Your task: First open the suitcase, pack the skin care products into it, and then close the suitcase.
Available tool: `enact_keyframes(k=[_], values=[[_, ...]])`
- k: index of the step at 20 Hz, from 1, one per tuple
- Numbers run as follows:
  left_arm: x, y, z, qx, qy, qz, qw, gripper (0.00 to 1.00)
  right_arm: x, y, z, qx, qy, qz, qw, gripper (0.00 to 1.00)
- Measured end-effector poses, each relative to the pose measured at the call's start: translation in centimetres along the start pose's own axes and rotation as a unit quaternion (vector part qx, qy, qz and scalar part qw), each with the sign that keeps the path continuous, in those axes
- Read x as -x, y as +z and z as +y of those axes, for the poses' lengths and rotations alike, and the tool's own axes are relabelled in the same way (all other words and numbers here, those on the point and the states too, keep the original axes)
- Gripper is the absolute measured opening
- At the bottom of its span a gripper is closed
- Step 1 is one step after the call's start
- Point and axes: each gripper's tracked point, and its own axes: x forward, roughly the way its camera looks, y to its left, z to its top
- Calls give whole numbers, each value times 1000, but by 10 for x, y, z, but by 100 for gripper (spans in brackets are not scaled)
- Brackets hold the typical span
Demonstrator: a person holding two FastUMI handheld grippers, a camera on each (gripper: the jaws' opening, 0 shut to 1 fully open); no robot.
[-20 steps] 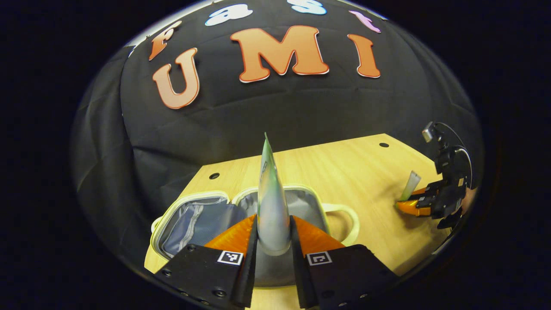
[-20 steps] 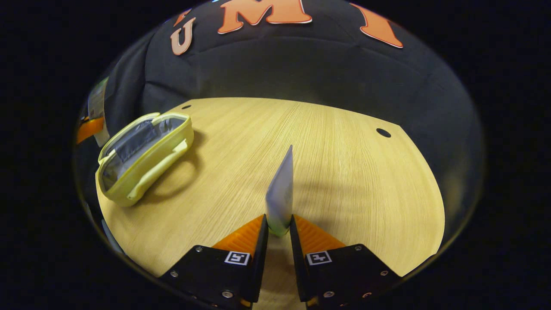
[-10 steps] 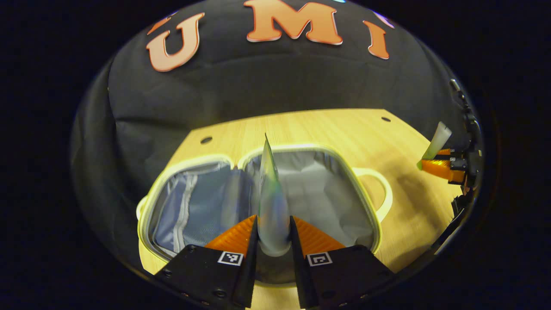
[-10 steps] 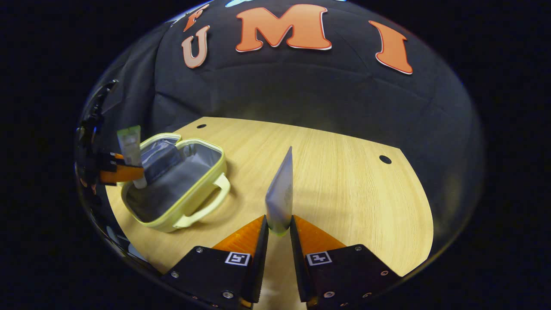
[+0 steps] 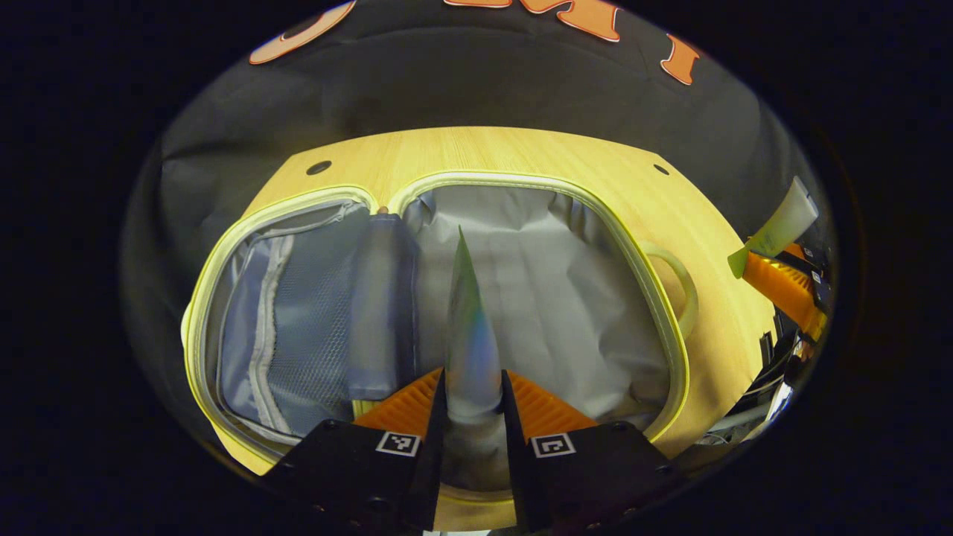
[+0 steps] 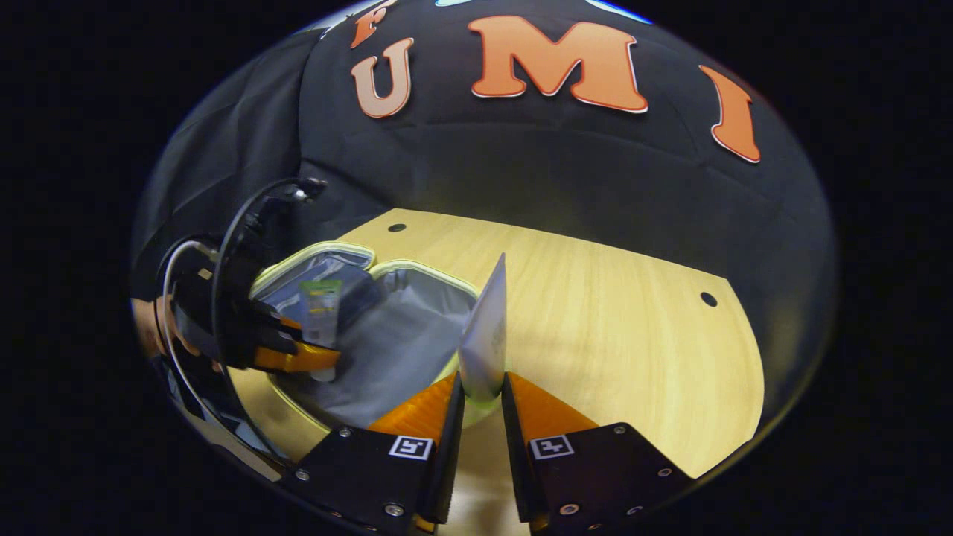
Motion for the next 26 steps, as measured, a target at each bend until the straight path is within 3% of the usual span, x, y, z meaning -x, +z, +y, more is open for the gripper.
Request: enact_keyframes(k=[4, 8, 11, 14, 15, 16, 23, 24, 26], values=[[-9, 9, 0, 3, -11, -15, 1000, 44, -9, 2, 25, -9, 0, 15, 1000, 34], [4, 17, -4, 16, -51, -46, 998, 46, -18, -2, 42, -19, 2, 34, 999, 34], [29, 32, 0, 26, -67, -88, 994, 75, -25, -8, 58, -20, 12, 53, 998, 34], [53, 47, 30, 34, -47, -126, 990, 85, -39, -14, 73, -18, 22, 75, 997, 34], [62, 51, 43, 42, -39, -138, 989, 83, -43, -16, 78, -20, 24, 81, 996, 34], [72, 55, 60, 52, -28, -151, 987, 94, -48, -19, 83, -21, 29, 93, 995, 34], [130, 30, 194, 138, 64, -178, 972, 97, -77, -41, 99, -40, 27, 156, 987, 34], [136, 24, 207, 149, 78, -179, 969, 97, -81, -43, 99, -42, 24, 164, 985, 29], [146, 9, 235, 166, 110, -176, 964, 98, -85, -48, 96, -46, 12, 176, 983, 34]])
